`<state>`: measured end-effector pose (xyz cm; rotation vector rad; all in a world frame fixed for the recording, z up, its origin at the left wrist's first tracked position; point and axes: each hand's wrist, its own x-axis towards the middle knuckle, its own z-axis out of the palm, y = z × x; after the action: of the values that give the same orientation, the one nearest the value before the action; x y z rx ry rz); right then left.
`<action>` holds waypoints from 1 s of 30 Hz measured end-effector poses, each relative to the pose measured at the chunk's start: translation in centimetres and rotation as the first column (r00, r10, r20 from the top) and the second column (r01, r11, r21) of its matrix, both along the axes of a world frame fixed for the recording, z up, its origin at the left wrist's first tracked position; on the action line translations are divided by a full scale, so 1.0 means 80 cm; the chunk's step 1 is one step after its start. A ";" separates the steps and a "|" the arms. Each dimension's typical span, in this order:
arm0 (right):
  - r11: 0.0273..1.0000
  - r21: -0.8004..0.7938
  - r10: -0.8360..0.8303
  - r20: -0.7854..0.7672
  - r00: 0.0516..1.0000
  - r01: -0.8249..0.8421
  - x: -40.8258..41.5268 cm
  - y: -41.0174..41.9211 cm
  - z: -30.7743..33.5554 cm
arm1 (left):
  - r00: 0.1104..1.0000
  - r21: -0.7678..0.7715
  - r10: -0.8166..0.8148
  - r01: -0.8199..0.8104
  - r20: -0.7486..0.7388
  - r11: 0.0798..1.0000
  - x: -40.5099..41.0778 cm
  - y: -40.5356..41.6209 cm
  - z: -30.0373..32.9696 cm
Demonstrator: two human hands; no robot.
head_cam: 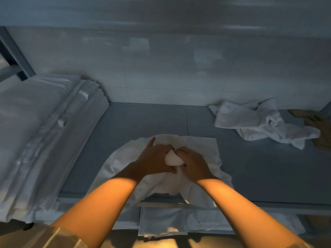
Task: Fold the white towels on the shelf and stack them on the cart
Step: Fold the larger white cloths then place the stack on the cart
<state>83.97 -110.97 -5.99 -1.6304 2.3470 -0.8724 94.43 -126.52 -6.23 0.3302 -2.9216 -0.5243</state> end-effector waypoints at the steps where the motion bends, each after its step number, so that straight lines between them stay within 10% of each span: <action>1: 0.999 0.038 -0.024 0.031 0.999 0.023 0.001 0.002 0.004 | 0.999 0.054 -0.012 0.009 0.047 0.999 0.003 -0.003 0.001; 5: 0.990 0.114 -0.091 0.042 0.995 0.086 0.002 0.007 0.017 | 0.984 0.196 -0.010 -0.026 0.179 0.980 0.029 -0.022 -0.001; 20: 0.908 0.085 -0.404 -0.092 0.910 0.411 -0.072 0.068 0.041 | 0.920 -0.202 0.231 -0.173 0.318 0.964 0.077 -0.086 0.037; 25: 0.895 0.268 -0.333 -0.131 0.934 0.357 -0.073 0.053 0.062 | 0.970 -0.316 0.234 -0.200 0.073 0.928 0.070 -0.086 0.092; 30: 0.984 0.160 -0.097 0.143 0.985 0.074 -0.007 -0.022 0.119 | 0.990 -0.451 -0.017 -0.049 -0.141 0.891 0.037 -0.046 0.155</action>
<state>83.41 -112.74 3.55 -1.3645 2.3306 -0.7777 97.36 -130.24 6.20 0.2404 -2.7840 0.1427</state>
